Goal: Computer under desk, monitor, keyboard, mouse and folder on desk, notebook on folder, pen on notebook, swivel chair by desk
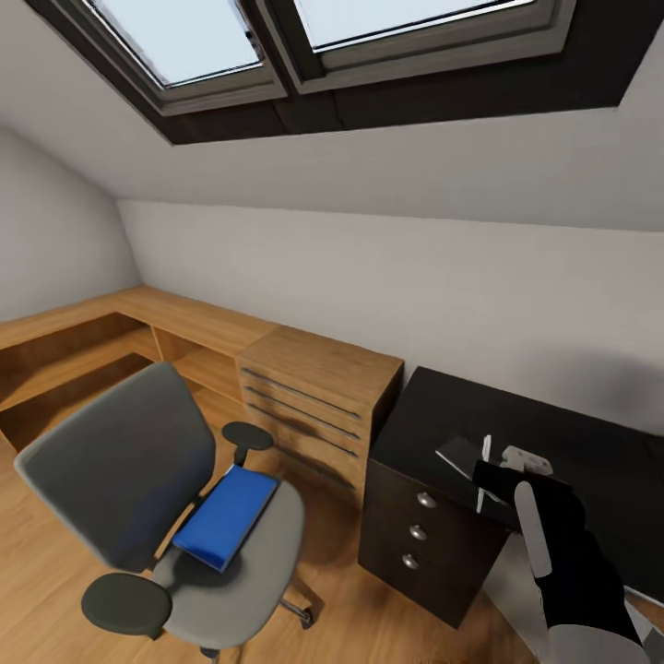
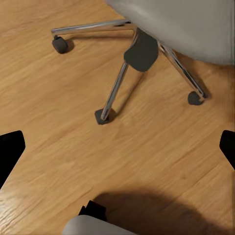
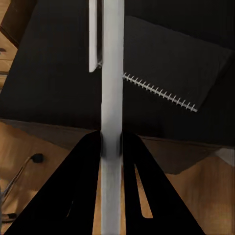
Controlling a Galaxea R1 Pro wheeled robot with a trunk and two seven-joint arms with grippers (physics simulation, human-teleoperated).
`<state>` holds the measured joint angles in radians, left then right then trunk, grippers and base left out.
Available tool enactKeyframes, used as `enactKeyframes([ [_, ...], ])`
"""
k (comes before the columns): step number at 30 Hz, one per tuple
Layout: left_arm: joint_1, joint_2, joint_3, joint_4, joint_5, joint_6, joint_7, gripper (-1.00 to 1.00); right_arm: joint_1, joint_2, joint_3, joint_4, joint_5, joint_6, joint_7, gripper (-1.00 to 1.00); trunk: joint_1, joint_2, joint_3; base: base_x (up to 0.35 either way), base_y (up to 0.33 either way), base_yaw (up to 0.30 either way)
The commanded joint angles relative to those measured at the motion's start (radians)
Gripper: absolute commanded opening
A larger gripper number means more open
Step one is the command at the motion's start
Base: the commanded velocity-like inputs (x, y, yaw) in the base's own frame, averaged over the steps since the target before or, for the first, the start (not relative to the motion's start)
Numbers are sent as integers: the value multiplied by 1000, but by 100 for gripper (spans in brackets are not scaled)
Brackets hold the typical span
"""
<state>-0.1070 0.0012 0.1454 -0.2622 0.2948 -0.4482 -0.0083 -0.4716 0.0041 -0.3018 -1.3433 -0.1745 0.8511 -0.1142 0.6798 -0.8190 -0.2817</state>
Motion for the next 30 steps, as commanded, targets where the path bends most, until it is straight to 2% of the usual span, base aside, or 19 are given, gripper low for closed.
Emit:
enactKeyframes([
  [1,0,-1,-2,3,5,-3,-1,100,-1,0,0,0,-12,3,-8,-100,0,-1,-1,0,0,-254],
  [3,0,-7,-9,19,2,-3,-1,100,-1,0,0,1,-11,3,-8,-100,0,-1,0,0,0,-254],
  [7,0,-20,-63,45,-29,-6,0,100,-1,-1,0,2,-12,3,-8,-100,0,-1,1,0,0,-254],
  [12,0,-25,-85,51,-41,-7,0,100,-1,-1,0,3,-12,3,-8,-100,0,-1,1,0,0,-254],
  [17,0,-27,-94,53,-47,-7,-1,100,-1,-1,0,3,-12,3,-8,-100,0,-1,1,0,0,-256],
  [23,0,-29,-96,54,-74,-7,-1,100,-1,-1,0,3,-12,3,-8,-100,0,-1,1,0,0,-258],
  [30,0,-30,-96,54,-81,-7,0,100,-1,-1,0,3,-11,3,-8,-100,0,-1,1,0,0,-258],
])
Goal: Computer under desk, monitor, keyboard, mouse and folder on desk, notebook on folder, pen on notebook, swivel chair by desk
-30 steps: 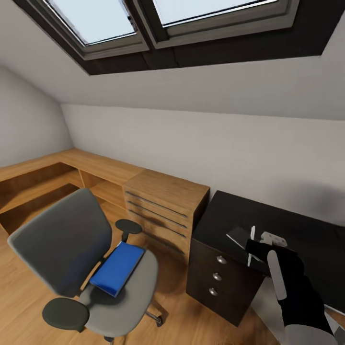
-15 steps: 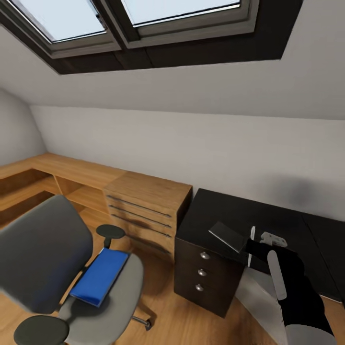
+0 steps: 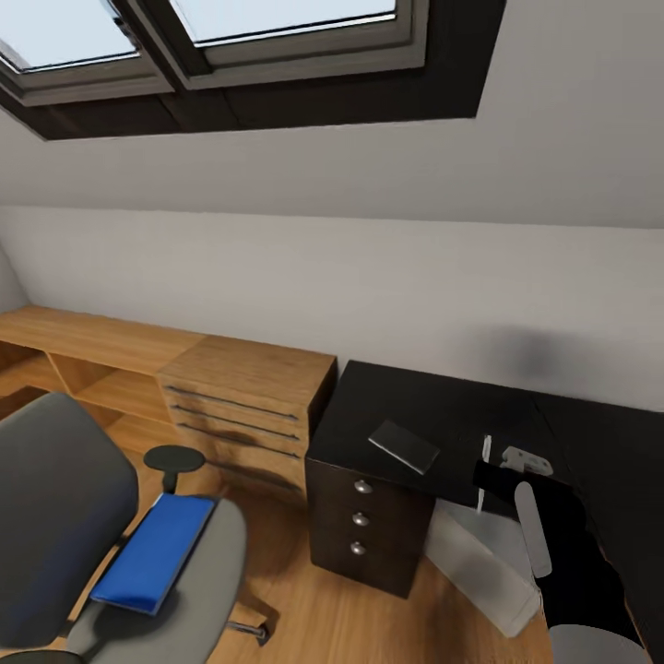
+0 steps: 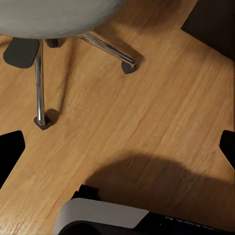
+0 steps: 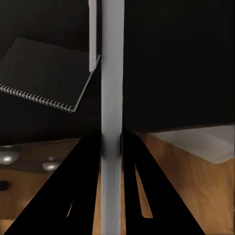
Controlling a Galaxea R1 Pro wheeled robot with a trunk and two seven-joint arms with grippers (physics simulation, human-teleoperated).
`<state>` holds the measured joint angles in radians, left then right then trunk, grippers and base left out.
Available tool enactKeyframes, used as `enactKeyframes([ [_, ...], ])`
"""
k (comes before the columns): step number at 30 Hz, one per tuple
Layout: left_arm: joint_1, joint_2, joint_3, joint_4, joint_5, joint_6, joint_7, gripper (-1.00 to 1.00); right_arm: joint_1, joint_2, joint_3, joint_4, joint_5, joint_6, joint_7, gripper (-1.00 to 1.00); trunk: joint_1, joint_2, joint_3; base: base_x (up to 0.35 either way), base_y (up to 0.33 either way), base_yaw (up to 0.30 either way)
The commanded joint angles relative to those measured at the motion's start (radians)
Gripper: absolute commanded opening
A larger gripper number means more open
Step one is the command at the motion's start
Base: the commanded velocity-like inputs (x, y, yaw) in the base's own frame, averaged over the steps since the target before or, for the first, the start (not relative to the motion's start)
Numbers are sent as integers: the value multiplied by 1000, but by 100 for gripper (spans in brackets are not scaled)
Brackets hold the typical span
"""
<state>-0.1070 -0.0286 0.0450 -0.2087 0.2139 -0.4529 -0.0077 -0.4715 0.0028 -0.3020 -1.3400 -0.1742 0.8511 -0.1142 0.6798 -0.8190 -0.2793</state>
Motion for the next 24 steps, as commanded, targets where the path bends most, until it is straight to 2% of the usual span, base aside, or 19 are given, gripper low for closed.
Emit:
enactKeyframes([
  [1,0,-1,4,0,0,-3,-1,100,-1,0,0,-1,-11,3,-9,-100,0,-1,-1,0,0,-259],
  [9,0,-3,4,0,-1,-3,-1,100,-1,0,0,9,-11,3,-9,-100,0,-1,-1,0,-8,-259],
  [17,0,-4,4,0,-1,-3,-1,100,-1,0,0,15,-11,2,-9,-100,0,-1,-1,0,-141,-254],
  [24,0,-3,4,0,-1,-3,0,100,-1,0,0,21,-8,2,-6,-100,0,-1,-1,4,-24,-88],
])
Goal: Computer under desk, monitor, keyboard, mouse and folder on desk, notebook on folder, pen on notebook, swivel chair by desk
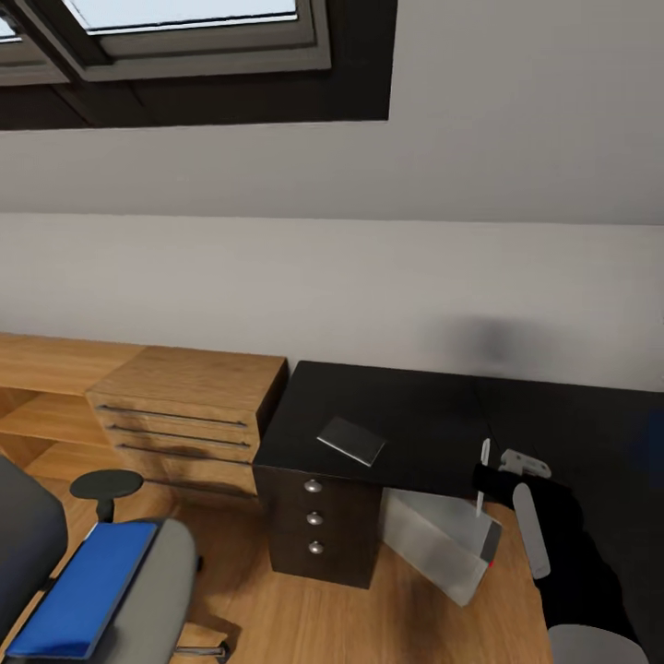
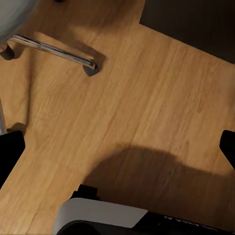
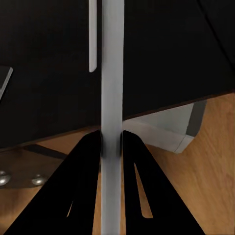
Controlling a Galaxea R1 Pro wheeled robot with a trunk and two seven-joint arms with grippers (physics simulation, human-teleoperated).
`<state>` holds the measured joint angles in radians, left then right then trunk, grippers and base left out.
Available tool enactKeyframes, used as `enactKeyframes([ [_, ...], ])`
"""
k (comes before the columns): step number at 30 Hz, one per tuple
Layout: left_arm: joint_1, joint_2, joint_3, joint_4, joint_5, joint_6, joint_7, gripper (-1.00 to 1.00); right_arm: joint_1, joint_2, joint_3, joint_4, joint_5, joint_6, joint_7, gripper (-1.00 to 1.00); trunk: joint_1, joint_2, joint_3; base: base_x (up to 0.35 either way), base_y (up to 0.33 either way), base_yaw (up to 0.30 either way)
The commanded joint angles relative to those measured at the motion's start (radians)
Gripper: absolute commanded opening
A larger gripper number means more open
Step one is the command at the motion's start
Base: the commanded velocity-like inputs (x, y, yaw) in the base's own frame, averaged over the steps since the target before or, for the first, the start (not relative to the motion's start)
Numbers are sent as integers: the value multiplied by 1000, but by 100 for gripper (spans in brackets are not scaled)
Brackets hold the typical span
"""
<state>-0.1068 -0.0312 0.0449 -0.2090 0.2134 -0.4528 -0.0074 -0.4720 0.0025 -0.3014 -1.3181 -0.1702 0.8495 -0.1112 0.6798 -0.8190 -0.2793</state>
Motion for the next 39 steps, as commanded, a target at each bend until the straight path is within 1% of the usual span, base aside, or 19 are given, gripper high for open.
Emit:
enactKeyframes([
  [1,-1,-1,4,0,0,-3,-1,100,-1,0,0,2,-11,3,-8,-100,0,-1,-1,59,-5,-20],
  [7,-1,0,5,0,0,-3,-1,100,-1,-4,1,24,-9,-28,-5,-100,0,-1,-1,231,-2,-7],
  [13,-1,0,5,0,0,-2,0,100,-1,-5,3,43,-2,-38,-4,-100,0,-1,-1,306,-28,-1],
  [17,-1,0,5,0,1,-2,0,100,-1,-6,5,65,28,-42,-2,-100,0,-1,-1,267,-71,0],
  [21,-1,0,5,0,1,-1,0,100,-1,-6,9,90,72,-64,5,-100,0,-1,-1,229,-97,0],
  [24,-1,0,5,0,1,-1,0,100,-1,-7,14,104,84,-70,13,-100,0,-1,-1,202,-124,0],
  [30,-1,0,4,2,1,0,-1,100,-1,-8,75,117,116,-73,24,-100,0,-1,-1,148,-98,0],
  [35,-1,0,4,2,1,0,-1,100,-1,-7,110,153,125,-73,25,-100,0,-1,-1,27,-17,0],
  [38,-1,0,4,2,1,0,-1,100,-1,-9,156,166,126,-74,25,-100,0,-1,-1,6,-4,0],
  [39,-1,0,4,2,1,0,-1,100,-1,-9,163,167,127,-74,25,-100,0,-1,-1,10,-2,0],
])
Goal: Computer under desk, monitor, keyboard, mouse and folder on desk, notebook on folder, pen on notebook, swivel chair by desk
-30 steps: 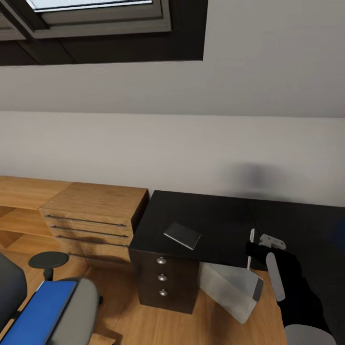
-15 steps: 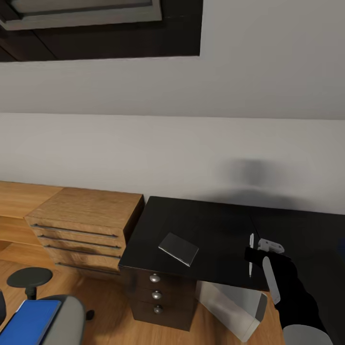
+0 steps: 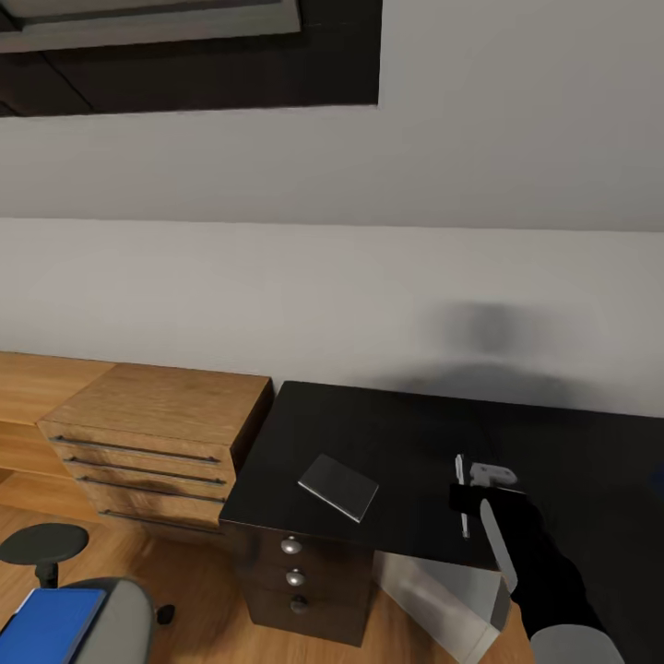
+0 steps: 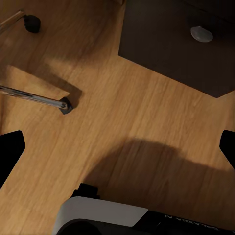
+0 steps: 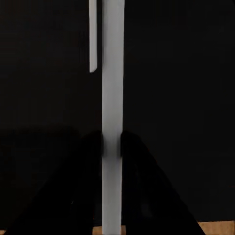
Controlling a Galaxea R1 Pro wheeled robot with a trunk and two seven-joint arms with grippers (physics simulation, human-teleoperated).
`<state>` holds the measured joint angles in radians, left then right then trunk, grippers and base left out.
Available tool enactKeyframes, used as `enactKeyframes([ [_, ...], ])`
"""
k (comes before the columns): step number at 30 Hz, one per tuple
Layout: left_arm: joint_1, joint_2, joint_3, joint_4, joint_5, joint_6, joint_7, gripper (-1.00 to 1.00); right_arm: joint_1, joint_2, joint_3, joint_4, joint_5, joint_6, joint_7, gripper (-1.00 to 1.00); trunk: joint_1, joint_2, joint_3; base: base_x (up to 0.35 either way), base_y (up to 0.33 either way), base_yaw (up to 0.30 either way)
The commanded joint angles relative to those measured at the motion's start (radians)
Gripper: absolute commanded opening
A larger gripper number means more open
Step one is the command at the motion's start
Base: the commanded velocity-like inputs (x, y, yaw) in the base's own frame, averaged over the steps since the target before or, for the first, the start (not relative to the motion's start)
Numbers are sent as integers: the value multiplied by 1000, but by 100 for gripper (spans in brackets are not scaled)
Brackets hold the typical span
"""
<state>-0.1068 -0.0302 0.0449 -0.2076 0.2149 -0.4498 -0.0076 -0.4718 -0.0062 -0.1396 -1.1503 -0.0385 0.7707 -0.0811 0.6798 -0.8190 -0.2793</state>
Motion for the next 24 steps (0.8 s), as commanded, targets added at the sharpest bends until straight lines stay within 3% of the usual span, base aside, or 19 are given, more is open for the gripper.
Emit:
enactKeyframes([
  [1,-1,-1,4,0,0,-3,-1,100,-1,-1,10,1,-5,4,-5,-100,0,-1,-1,32,-1,0],
  [9,-1,-1,4,0,-1,-3,-1,100,-1,-1,24,8,-4,3,-5,-100,0,-1,-1,194,0,0],
  [17,-1,-6,4,-1,-1,-3,-10,100,-1,-4,17,46,-4,2,-6,-100,0,-1,-1,38,0,0],
  [24,-1,-12,4,-1,1,-3,-9,100,-3,-45,12,167,-11,-76,-6,-100,19,-36,-17,2,0,0],
])
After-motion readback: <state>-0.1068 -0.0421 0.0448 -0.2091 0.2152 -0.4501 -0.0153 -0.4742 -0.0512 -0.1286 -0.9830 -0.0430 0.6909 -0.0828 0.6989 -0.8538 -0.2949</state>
